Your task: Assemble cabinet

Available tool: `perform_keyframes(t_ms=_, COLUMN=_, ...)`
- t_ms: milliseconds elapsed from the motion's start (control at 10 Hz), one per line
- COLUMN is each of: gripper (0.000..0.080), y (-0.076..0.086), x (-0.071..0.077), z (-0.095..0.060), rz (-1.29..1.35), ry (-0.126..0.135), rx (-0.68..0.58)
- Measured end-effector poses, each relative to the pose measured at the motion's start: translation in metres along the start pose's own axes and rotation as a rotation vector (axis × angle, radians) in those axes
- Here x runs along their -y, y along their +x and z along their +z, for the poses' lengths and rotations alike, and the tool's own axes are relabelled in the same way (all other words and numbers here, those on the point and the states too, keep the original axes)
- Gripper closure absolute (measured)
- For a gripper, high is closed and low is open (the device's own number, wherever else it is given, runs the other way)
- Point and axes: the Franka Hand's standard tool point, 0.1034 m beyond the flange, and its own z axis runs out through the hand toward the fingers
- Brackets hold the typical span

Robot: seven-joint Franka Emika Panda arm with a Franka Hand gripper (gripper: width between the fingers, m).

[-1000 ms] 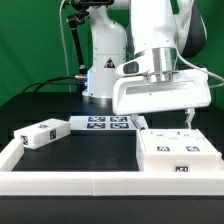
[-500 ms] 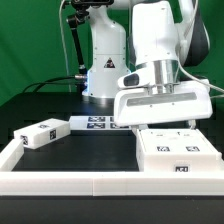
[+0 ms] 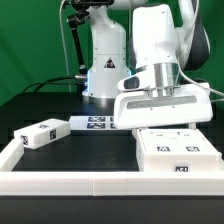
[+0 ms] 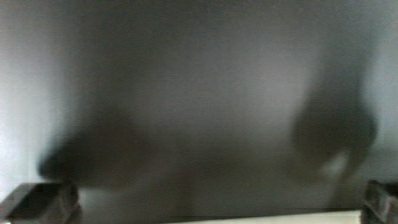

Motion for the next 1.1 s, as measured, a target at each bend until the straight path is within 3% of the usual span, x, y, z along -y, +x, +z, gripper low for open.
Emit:
perform_keyframes(t_ms=100, gripper=0.0027, y=0.003, x=0.001, z=0.001, rz=0.001, ry=0.002, rx=-0.005)
perform_keyframes(t_ms=200, gripper=0.0163, y=0.005, x=0.003, z=0.002, rz=-0.003, ry=0.003, rx=-0.01)
perform_keyframes(t_ms=300, gripper=0.0163, y=0.006, x=0.001, z=0.002, rz=-0.005, ry=0.001, rx=-0.016)
perform_keyframes(t_ms=400, gripper=0.0329, y=0.006, x=-0.001, z=0.002, rz=-0.007, ry=-0.001, rx=-0.016)
perform_keyframes(t_ms=500, gripper=0.0329, y=0.006, x=-0.003, z=0.002, rz=-0.007, ry=-0.002, rx=-0.016)
perform_keyframes(t_ms=600, gripper=0.0525, y=0.006, x=-0.005, z=0.002, rz=-0.01, ry=-0.003, rx=-0.016)
perform_keyframes(t_ms=700, gripper=0.0525, y=0.006, x=-0.008, z=0.002, rz=-0.021, ry=-0.005, rx=-0.015)
perform_keyframes(t_ms=800, gripper=0.0718, y=0.006, x=-0.013, z=0.002, rz=-0.035, ry=-0.009, rx=-0.014)
perform_keyframes(t_ms=900, gripper=0.0773, y=0.005, x=-0.015, z=0.002, rz=-0.043, ry=-0.011, rx=-0.012)
perform_keyframes(t_ms=1100, gripper=0.0793, y=0.005, x=-0.014, z=0.003, rz=-0.045, ry=-0.009, rx=-0.011)
